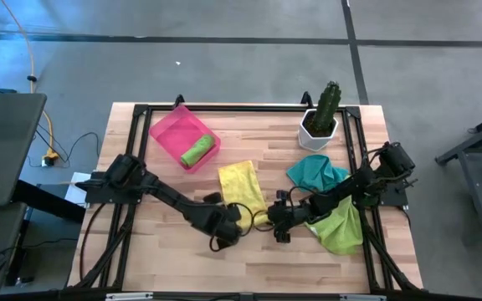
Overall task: Roll microfiber towels into tight, uniform cylinder then place into a basket
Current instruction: Roll the yellow microfiber cloth
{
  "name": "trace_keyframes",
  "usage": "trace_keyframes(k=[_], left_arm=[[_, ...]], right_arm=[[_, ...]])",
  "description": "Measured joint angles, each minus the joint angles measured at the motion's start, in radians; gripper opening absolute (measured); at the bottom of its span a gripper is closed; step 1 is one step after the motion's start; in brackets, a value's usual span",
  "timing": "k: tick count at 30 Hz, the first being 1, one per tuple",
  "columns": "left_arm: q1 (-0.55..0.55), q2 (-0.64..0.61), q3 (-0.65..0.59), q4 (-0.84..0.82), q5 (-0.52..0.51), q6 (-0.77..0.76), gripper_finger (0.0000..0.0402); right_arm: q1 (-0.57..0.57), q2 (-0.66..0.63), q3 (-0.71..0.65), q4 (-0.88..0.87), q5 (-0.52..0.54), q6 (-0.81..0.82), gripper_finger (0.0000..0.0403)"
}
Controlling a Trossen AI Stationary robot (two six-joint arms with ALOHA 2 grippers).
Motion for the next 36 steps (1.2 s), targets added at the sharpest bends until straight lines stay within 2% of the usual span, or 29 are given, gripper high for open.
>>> trace_keyframes(k=[3,6,10,13,16,20,22,27,36], left_arm=[[0.017,0.000,0.035,-0.120,0.009,0.001,0.0141],[0.026,0.000,0.077,-0.176,0.081,0.004,0.0141],[0.005,0.000,0.116,-0.099,0.164,0.080,0.0133],[-0.032,-0.002,0.119,0.010,0.179,0.191,0.0128],[-0.062,-0.002,0.119,0.062,0.138,0.255,0.0126],[-0.078,-0.002,0.116,0.077,-0.018,0.234,0.0132],[-0.078,-0.003,0.104,0.082,-0.065,0.213,0.0137],[-0.079,-0.003,0.050,0.146,-0.014,0.177,0.0156],[-0.069,-0.003,-0.038,0.238,-0.073,0.195,0.0194]], right_arm=[[0.000,0.001,0.000,0.003,0.000,0.000,0.0169],[0.000,0.001,0.000,0.003,-0.001,0.007,0.0169],[0.000,0.001,0.000,0.005,0.000,0.059,0.0169],[0.000,0.002,0.000,0.005,0.005,0.068,0.0169],[0.000,0.002,0.000,0.006,0.006,0.068,0.0169],[0.000,0.002,-0.001,0.008,0.006,0.068,0.0169],[0.000,0.002,-0.001,0.010,0.007,0.068,0.0169],[0.000,0.002,-0.001,0.010,0.008,0.078,0.0169],[0.000,0.002,-0.001,0.011,0.008,0.077,0.0169]])
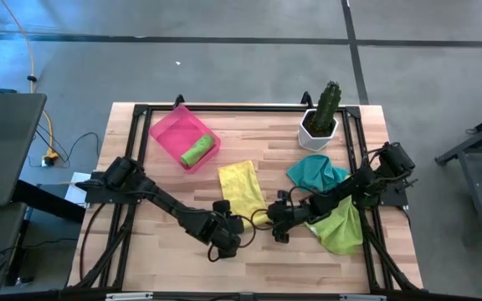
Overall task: Roll microfiber towels into tight, uniform cylinder then place into a basket
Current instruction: Roll the yellow microfiber cloth
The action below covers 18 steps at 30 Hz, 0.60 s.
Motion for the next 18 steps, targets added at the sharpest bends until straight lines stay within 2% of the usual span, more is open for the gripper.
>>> trace_keyframes(k=[3,10,18], left_arm=[[0.005,0.000,-0.021,0.047,0.040,0.006,0.0194],[-0.010,0.000,-0.065,0.095,-0.005,0.035,0.0185],[0.001,-0.004,-0.115,0.130,0.007,-0.075,0.0160]], right_arm=[[0.000,0.000,0.000,0.000,0.000,0.001,0.0169],[0.000,0.000,0.000,0.008,0.001,-0.001,0.0169],[0.000,0.000,-0.001,0.015,0.001,-0.002,0.0169]])
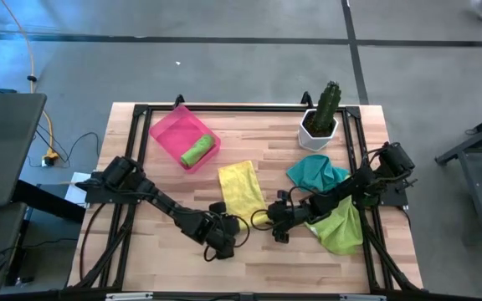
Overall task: Roll microfiber towels into tight, uniform cylinder then place into a basket
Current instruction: Roll the yellow microfiber cloth
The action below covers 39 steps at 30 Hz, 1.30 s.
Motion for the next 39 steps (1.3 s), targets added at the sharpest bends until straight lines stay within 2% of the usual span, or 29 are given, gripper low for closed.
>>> trace_keyframes(k=[4,7,10,14,16,18,22,26,32,39], left_arm=[[0.002,0.000,-0.004,0.055,0.045,0.002,0.0122],[0.005,0.004,-0.003,0.090,0.089,-0.010,0.0085],[0.007,0.003,-0.003,0.088,0.098,-0.043,0.0048],[0.013,0.003,-0.003,0.088,0.126,-0.078,0.0008],[0.014,0.002,-0.002,0.091,0.160,-0.091,0.0005],[0.016,0.002,-0.002,0.092,0.193,-0.108,0.0008],[0.017,-0.004,-0.002,0.093,0.284,-0.133,0.0008],[0.018,-0.024,-0.004,0.082,0.353,-0.145,0.0005],[0.041,-0.054,-0.007,0.064,0.415,-0.173,0.0004],[0.072,-0.054,-0.006,0.002,0.425,-0.238,0.0007]], right_arm=[[0.000,0.000,0.000,0.011,-0.009,0.003,0.0169],[-0.001,0.001,0.000,0.028,-0.059,0.023,0.0157],[-0.002,0.001,0.000,0.034,-0.112,0.037,0.0123],[-0.003,0.001,0.000,0.039,-0.149,0.035,0.0056],[-0.004,0.001,0.000,0.040,-0.169,0.034,0.0020],[-0.009,0.000,0.000,0.042,-0.208,0.034,0.0008],[-0.038,0.001,0.000,0.067,-0.342,0.123,0.0021],[-0.077,0.003,-0.001,0.100,-0.500,0.177,0.0008],[-0.128,0.003,-0.001,0.135,-0.640,0.234,0.0005],[-0.179,0.002,-0.001,0.132,-0.633,0.307,0.0002]])
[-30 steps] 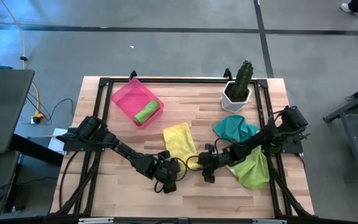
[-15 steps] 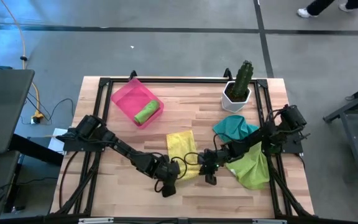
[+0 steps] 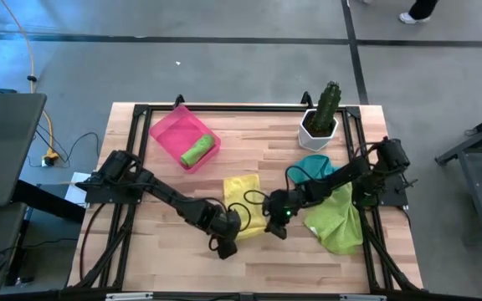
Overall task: Roll microfiber towels into tight, uniform cylinder then place into a basket
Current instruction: Roll the yellow microfiber cloth
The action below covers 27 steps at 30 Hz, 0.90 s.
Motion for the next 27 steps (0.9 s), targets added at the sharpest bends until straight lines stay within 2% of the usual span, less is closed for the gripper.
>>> trace_keyframes(k=[6,12,16,21,27], left_arm=[[0.017,-0.001,0.001,-0.007,-0.003,-0.031,0.0007],[0.019,-0.002,0.002,0.044,0.121,-0.038,0.0007],[0.021,-0.002,0.003,0.065,0.184,-0.061,0.0007],[0.034,-0.004,0.003,0.067,0.219,-0.107,0.0008],[0.062,-0.004,0.002,0.025,0.204,-0.190,0.0008]], right_arm=[[-0.040,-0.001,0.001,-0.046,0.043,0.016,0.0001],[-0.060,-0.001,0.002,-0.015,-0.118,0.063,0.0001],[-0.083,-0.001,0.002,-0.011,-0.181,0.114,0.0001],[-0.121,0.003,0.003,-0.009,-0.184,0.147,0.0001],[-0.152,0.053,0.008,-0.012,-0.193,0.185,0.0001]])
